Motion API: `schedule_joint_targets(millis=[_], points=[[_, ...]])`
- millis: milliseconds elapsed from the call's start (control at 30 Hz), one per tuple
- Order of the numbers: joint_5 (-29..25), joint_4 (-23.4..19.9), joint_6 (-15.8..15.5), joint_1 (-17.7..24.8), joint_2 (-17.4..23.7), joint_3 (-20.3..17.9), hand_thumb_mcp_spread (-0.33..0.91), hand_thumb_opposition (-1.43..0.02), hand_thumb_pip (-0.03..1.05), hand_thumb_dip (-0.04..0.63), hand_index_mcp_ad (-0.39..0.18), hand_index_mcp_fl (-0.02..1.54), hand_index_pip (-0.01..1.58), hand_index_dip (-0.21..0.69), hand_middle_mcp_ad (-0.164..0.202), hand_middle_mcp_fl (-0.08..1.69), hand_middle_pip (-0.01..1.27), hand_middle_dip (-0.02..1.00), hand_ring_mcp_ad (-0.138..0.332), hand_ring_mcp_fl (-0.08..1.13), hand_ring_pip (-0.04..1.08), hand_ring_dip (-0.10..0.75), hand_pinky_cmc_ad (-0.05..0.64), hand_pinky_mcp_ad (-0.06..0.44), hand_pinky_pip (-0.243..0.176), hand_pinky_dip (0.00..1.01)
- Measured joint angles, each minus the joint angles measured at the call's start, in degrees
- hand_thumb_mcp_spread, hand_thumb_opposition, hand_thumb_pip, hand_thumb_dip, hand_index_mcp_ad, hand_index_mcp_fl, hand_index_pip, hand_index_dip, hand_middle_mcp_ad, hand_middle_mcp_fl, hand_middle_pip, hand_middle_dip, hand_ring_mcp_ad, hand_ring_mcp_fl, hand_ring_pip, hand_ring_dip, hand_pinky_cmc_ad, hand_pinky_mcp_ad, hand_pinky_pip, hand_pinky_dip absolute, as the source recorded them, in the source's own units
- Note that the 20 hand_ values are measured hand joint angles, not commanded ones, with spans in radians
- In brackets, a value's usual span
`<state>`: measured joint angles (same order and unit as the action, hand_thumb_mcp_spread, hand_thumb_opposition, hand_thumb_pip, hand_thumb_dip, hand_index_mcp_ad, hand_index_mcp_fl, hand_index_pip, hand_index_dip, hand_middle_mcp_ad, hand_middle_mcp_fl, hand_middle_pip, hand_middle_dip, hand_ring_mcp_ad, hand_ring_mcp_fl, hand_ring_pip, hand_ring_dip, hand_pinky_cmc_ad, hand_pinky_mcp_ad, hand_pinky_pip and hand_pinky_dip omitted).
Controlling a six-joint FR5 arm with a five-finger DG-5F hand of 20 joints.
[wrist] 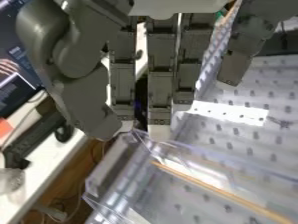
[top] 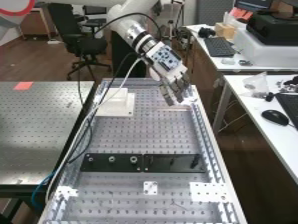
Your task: Grab the chopstick and place it in the clear container
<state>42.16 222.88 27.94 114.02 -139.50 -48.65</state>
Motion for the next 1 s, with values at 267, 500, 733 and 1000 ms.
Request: schedule_joint_targets(millis=[267,500,733,1000], points=[[-3.2,-5.0,-4.3,-0.5,6.7,-4.7,0.38,-0.82,0.67,0.318,-0.105,0.47,0.61,0.091,0.061,0.62,0.52,0.55,0.072,0.33,0.24,0.36,0.4,0.314,-0.108,0.77],[-5.4,-10.1,-8.1,-1.1,13.4,-12.1,0.38,-0.79,0.61,0.29,-0.106,0.43,0.43,0.113,0.058,0.58,0.34,0.55,0.089,0.3,0.23,0.356,0.412,0.314,-0.112,0.77],[-4.5,-19.7,-14.8,-2.3,20.0,-21.3,0.38,-0.77,0.58,0.265,-0.101,0.41,0.18,0.188,0.058,0.49,0.16,0.55,0.093,0.23,0.22,0.363,0.41,0.316,-0.11,0.77],[1.0,-31.3,-24.9,-5.3,27.0,-31.6,0.33,-0.74,0.49,0.209,-0.098,0.36,0.1,0.272,0.059,0.38,0.09,0.52,0.131,0.13,0.13,0.367,0.41,0.312,-0.108,0.77]])
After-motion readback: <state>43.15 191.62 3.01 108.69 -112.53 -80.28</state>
